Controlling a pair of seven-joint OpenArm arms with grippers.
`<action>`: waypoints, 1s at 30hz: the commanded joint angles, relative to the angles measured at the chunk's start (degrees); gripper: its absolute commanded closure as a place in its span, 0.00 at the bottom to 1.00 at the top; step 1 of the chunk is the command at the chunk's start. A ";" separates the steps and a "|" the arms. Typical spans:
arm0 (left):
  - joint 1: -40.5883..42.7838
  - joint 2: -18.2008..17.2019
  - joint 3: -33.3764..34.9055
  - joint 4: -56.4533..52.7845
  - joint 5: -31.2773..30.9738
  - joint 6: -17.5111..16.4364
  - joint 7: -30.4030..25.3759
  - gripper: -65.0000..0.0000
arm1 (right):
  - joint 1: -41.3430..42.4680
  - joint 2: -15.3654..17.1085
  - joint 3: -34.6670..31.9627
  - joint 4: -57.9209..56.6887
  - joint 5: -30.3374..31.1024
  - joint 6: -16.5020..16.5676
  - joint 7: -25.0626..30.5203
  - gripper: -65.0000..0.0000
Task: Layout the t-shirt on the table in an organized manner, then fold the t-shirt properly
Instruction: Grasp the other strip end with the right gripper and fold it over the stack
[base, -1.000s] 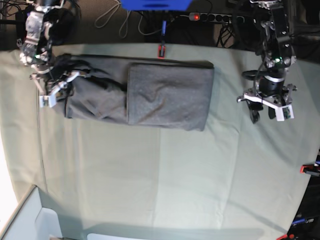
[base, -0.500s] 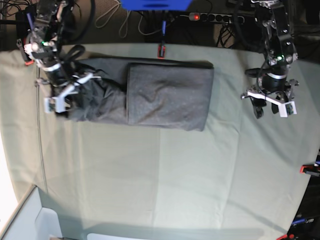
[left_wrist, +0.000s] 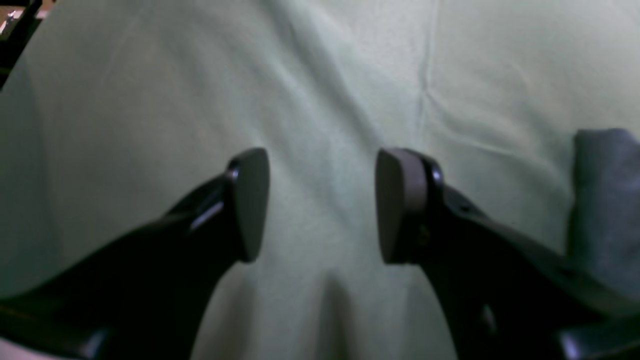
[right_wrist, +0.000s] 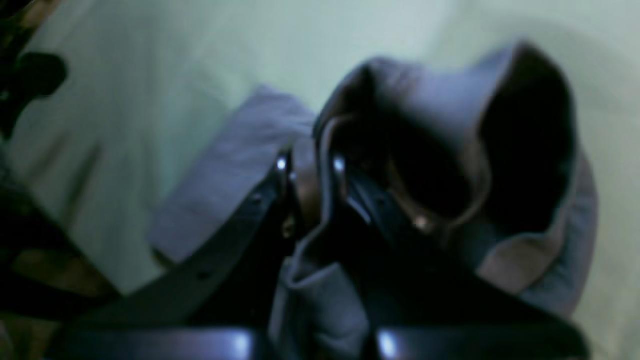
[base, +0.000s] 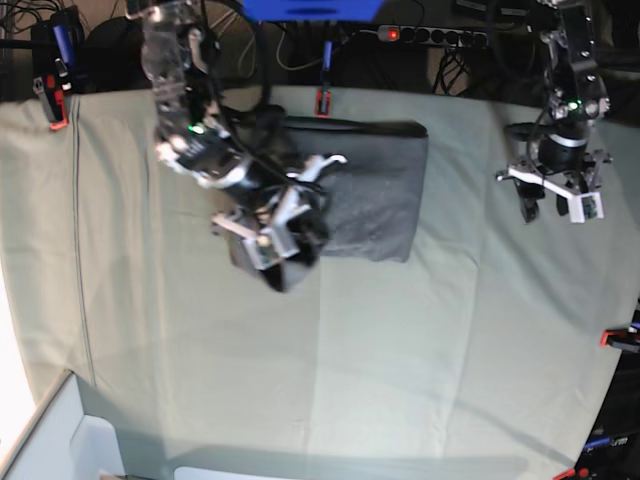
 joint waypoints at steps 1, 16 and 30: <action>0.33 -0.98 -0.22 1.13 -0.32 0.00 -1.26 0.50 | 1.90 -0.25 -1.46 -0.63 0.57 0.55 1.47 1.00; 3.14 -1.25 -6.19 0.86 -0.32 0.00 -1.35 0.50 | 13.50 -4.20 -8.41 -18.92 0.66 0.55 1.82 1.00; 2.96 -1.07 -6.37 1.04 -0.32 0.00 -1.35 0.50 | 13.07 -4.55 -9.90 -21.21 0.66 0.55 1.29 0.85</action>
